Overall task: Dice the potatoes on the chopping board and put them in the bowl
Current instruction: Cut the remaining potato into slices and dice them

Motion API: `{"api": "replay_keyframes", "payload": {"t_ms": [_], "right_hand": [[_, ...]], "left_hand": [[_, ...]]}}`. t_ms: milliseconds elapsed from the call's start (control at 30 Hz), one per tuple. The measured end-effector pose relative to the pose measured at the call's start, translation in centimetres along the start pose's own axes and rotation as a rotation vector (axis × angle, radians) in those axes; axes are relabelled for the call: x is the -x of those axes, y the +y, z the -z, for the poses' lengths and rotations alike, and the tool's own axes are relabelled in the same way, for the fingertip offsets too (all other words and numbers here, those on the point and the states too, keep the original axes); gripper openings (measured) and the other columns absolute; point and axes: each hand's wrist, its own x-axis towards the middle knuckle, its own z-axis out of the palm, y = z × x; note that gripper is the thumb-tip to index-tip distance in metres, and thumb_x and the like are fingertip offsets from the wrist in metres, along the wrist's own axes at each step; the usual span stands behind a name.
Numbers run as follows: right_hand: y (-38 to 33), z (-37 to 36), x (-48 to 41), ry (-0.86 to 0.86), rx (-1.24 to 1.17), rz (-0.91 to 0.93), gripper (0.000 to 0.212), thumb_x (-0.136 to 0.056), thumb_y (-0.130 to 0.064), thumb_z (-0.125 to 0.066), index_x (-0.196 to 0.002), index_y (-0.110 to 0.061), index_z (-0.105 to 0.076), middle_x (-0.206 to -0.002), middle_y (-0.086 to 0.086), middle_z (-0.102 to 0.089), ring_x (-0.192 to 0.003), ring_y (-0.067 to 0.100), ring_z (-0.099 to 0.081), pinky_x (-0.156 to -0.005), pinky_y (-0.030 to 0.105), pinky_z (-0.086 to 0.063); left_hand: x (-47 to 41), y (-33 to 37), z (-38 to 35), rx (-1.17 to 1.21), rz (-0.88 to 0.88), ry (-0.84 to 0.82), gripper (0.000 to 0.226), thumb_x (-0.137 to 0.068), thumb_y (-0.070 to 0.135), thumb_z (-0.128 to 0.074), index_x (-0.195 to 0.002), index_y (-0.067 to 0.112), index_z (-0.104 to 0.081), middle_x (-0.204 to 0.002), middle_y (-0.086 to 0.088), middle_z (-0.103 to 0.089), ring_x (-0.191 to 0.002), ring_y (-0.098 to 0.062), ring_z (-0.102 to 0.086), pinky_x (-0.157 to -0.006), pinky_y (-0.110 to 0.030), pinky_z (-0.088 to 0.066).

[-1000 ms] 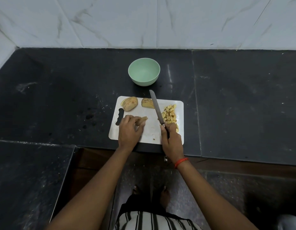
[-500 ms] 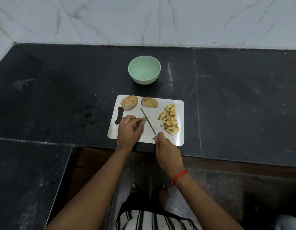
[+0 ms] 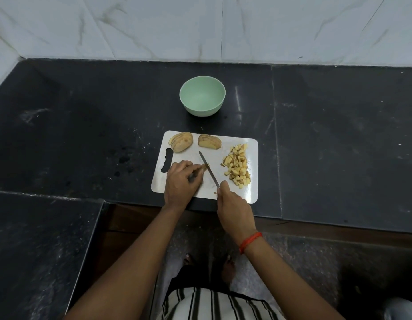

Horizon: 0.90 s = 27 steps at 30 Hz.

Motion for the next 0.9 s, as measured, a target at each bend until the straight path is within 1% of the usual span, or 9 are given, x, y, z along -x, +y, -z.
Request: {"api": "replay_keyframes", "payload": {"t_ms": [133,300,367,467,567,600,700,800,900], "right_hand": [[0.5,0.5,1.3,-0.047,0.021,-0.033,0.005,-0.108,-0.028,-0.033,-0.108,-0.027,-0.028,-0.077,0.005,-0.066,-0.065,0.031,-0.065,-0.059,0.044,-0.056],[0.1,0.4,1.0,-0.062,-0.028,-0.053,0.005,-0.107,-0.026,-0.033,-0.109,-0.027,-0.028,-0.076,0.008,-0.066,-0.063,0.033,-0.065,-0.059,0.047,-0.056],[-0.6,0.2,0.1,-0.048,-0.035,-0.034,0.006,-0.107,-0.025,-0.032,-0.113,-0.026,-0.029,-0.078,0.009,-0.066,-0.066,0.034,-0.065,-0.06,0.046,-0.055],[-1.5,-0.1,-1.4,-0.041,0.015,-0.057,0.019,-0.108,-0.023,-0.032,-0.127,-0.02,-0.034,-0.083,0.012,-0.068,-0.073,0.036,-0.067,-0.062,0.04,-0.05],[-1.9,-0.6,-1.4,0.02,0.144,-0.039,0.026,-0.101,-0.015,-0.049,-0.123,-0.02,-0.035,-0.068,0.007,-0.066,-0.056,0.028,-0.066,-0.048,0.033,-0.043],[-1.6,-0.8,-0.8,0.016,0.2,-0.033,0.027,-0.1,-0.013,-0.049,-0.12,-0.02,-0.033,-0.068,0.006,-0.066,-0.054,0.026,-0.066,-0.046,0.032,-0.043],[-0.6,-0.4,2.4,-0.155,0.214,-0.075,0.022,-0.104,-0.013,-0.032,-0.124,-0.02,-0.027,-0.088,0.005,-0.068,-0.073,0.029,-0.069,-0.057,0.038,-0.046],[0.9,0.1,4.5,-0.14,0.241,-0.087,0.024,-0.105,-0.016,-0.03,-0.128,-0.021,-0.026,-0.094,0.004,-0.066,-0.08,0.029,-0.069,-0.059,0.036,-0.039],[0.9,0.4,5.3,-0.101,0.168,-0.093,0.007,-0.108,-0.028,-0.028,-0.115,-0.026,-0.026,-0.088,0.003,-0.067,-0.076,0.03,-0.069,-0.056,0.037,-0.042]], "left_hand": [[0.0,0.0,-0.1,-0.009,0.008,0.005,0.022,-0.094,0.034,-0.071,-0.109,0.02,-0.078,-0.101,0.004,-0.067,-0.089,-0.013,-0.051,-0.074,-0.041,-0.051],[-0.2,-0.1,0.0,0.007,-0.008,-0.026,0.022,-0.094,0.033,-0.071,-0.11,0.021,-0.078,-0.104,0.004,-0.068,-0.091,-0.015,-0.053,-0.075,-0.042,-0.05],[-0.1,-0.1,0.1,-0.001,-0.01,-0.026,0.022,-0.095,0.035,-0.07,-0.111,0.022,-0.078,-0.104,0.005,-0.068,-0.092,-0.015,-0.053,-0.076,-0.042,-0.049],[-0.2,-0.1,0.0,-0.011,-0.005,-0.031,0.022,-0.095,0.036,-0.07,-0.11,0.022,-0.078,-0.105,0.004,-0.069,-0.093,-0.016,-0.054,-0.077,-0.042,-0.049],[-0.1,0.0,0.0,-0.024,-0.003,-0.023,0.022,-0.095,0.037,-0.07,-0.109,0.023,-0.078,-0.105,0.005,-0.069,-0.093,-0.018,-0.054,-0.076,-0.042,-0.049],[0.0,0.0,0.0,-0.027,0.005,-0.019,0.022,-0.094,0.037,-0.07,-0.109,0.023,-0.078,-0.105,0.006,-0.068,-0.094,-0.018,-0.053,-0.076,-0.043,-0.049],[0.0,0.0,-0.2,-0.028,0.035,-0.014,0.022,-0.094,0.038,-0.07,-0.107,0.022,-0.079,-0.104,0.007,-0.068,-0.094,-0.018,-0.052,-0.077,-0.044,-0.05],[-0.1,-0.1,-0.3,-0.024,0.041,-0.007,0.022,-0.093,0.037,-0.072,-0.106,0.021,-0.08,-0.104,0.007,-0.068,-0.094,-0.017,-0.052,-0.078,-0.043,-0.05],[-0.1,-0.1,-0.3,-0.009,0.04,-0.009,0.023,-0.093,0.039,-0.072,-0.105,0.02,-0.08,-0.103,0.007,-0.068,-0.092,-0.016,-0.052,-0.078,-0.041,-0.048]]}}
